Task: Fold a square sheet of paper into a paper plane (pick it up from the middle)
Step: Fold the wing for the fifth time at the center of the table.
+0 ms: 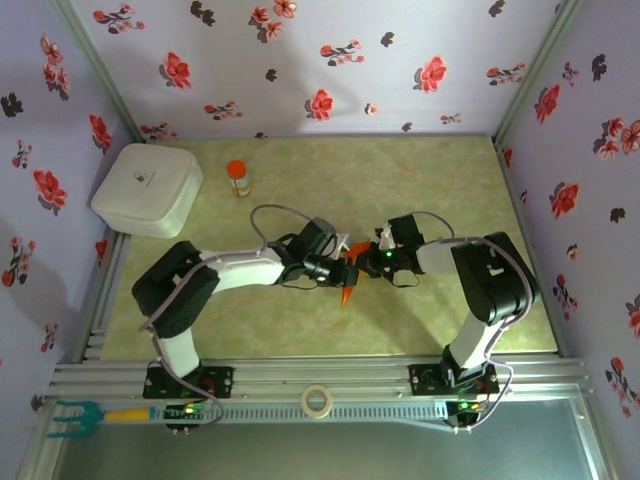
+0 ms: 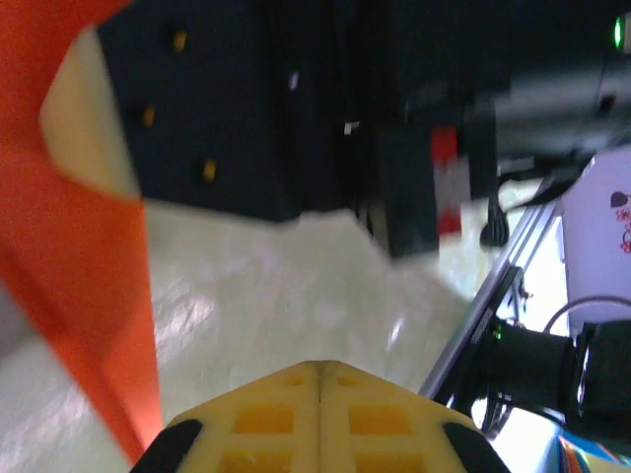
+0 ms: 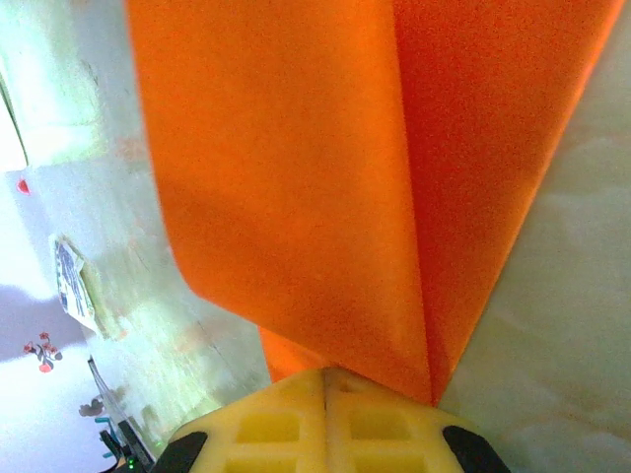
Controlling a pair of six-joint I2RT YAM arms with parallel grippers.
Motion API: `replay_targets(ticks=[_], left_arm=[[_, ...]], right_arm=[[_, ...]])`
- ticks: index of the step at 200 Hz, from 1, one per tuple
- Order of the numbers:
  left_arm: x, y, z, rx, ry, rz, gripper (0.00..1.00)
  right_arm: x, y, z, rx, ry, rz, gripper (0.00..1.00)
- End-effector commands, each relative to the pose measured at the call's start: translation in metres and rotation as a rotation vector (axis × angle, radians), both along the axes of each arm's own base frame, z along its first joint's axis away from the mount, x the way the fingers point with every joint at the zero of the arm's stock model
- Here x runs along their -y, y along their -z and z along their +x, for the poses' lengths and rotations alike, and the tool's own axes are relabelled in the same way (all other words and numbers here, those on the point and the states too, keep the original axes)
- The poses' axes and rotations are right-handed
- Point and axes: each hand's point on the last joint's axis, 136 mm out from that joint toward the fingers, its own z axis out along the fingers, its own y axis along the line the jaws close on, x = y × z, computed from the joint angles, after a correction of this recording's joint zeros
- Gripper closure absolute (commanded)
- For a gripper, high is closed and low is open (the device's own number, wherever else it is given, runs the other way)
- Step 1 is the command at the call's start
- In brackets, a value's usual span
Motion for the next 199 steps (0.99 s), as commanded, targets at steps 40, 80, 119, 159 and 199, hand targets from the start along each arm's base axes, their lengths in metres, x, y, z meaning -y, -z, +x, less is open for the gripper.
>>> replay_targets(ticks=[40, 80, 119, 159, 199], left_arm=[[0.007, 0.023, 0.019, -0.039, -0.01, 0.015, 1.0], [0.009, 0.027, 0.013, -0.068, 0.014, -0.007, 1.0], [0.011, 0.03, 0.009, -0.086, 0.037, -0.007, 1.0], [0.008, 0.048, 0.007, -0.109, 0.032, 0.027, 1.0], [-0.005, 0.066, 0.0, -0.119, 0.025, 0.092, 1.0]], right_arm=[[0.022, 0.029, -0.009, -0.063, 0.048, -0.14, 0.96], [0.023, 0.028, -0.009, -0.063, 0.049, -0.143, 0.96], [0.023, 0.028, -0.009, -0.063, 0.049, -0.144, 0.96], [0.023, 0.028, -0.01, -0.065, 0.049, -0.144, 0.96], [0.023, 0.03, -0.009, -0.067, 0.049, -0.148, 0.96]])
